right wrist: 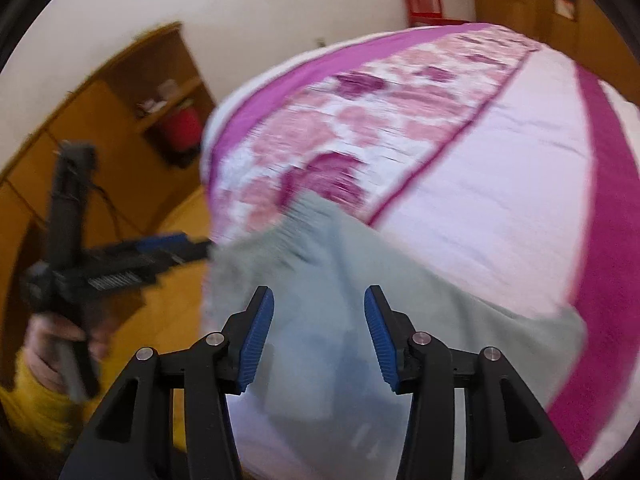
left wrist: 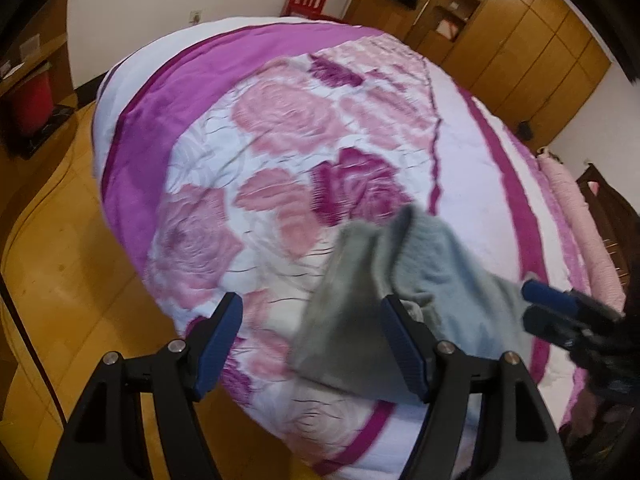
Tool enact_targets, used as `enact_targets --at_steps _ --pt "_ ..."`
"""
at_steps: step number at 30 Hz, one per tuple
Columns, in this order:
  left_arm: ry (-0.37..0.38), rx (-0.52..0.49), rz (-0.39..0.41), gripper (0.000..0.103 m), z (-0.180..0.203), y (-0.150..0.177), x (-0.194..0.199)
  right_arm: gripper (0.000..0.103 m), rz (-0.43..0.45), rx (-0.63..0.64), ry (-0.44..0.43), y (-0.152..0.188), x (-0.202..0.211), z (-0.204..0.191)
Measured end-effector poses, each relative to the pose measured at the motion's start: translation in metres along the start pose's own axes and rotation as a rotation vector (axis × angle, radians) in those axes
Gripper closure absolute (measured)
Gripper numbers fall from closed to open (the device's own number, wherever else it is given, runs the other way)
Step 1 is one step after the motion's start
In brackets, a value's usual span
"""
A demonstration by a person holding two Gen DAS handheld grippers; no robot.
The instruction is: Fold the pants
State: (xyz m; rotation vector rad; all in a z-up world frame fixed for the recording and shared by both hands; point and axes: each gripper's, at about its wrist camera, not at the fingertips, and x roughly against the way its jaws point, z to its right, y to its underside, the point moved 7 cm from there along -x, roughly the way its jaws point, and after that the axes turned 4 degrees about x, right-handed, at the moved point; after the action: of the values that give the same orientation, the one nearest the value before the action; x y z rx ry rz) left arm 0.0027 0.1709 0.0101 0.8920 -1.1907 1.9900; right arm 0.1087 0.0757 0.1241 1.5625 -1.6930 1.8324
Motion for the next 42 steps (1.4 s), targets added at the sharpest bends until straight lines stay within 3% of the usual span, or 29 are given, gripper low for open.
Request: enact_targets --at_steps 2,8,14,17,22,27,29,31,34,39,42 --pt "0.011 -0.021 0.008 0.028 0.013 0.0 0.005 0.055 -0.023 -0.02 0.06 0.018 0.004 0.017" --pt "0.013 -0.09 0.061 0.028 0.042 -0.002 0.025 0.055 -0.083 -0.108 0.07 0.059 0.0 0.041" --pt "0.031 -0.114 0.007 0.028 0.063 0.013 0.012 0.055 -0.079 -0.163 0.081 0.074 0.006 0.054" --pt "0.01 -0.124 -0.023 0.028 0.07 0.025 -0.001 0.055 -0.07 -0.174 0.087 0.076 0.008 0.058" --pt "-0.097 -0.186 0.003 0.028 0.074 0.029 -0.018 0.055 -0.07 -0.193 0.074 0.08 0.008 0.06" --pt "-0.16 -0.18 -0.017 0.028 0.063 0.034 -0.033 0.055 -0.063 -0.188 0.067 0.08 0.01 0.058" --pt "-0.126 -0.142 -0.021 0.038 0.058 0.034 -0.036 0.055 -0.062 -0.19 0.068 0.08 0.01 0.058" --pt "-0.096 -0.104 -0.009 0.062 0.052 0.032 -0.032 0.055 -0.059 -0.195 0.067 0.08 0.011 0.059" --pt "-0.028 -0.086 0.034 0.078 0.052 0.025 -0.019 0.055 -0.056 -0.202 0.069 0.08 0.011 0.06" --pt "0.083 -0.056 0.122 0.083 0.057 0.008 0.013 0.055 -0.051 -0.192 0.075 0.079 0.013 0.059" --pt "0.048 -0.072 0.163 0.083 0.049 0.003 0.023 0.055 -0.053 -0.189 0.069 0.079 0.011 0.057"
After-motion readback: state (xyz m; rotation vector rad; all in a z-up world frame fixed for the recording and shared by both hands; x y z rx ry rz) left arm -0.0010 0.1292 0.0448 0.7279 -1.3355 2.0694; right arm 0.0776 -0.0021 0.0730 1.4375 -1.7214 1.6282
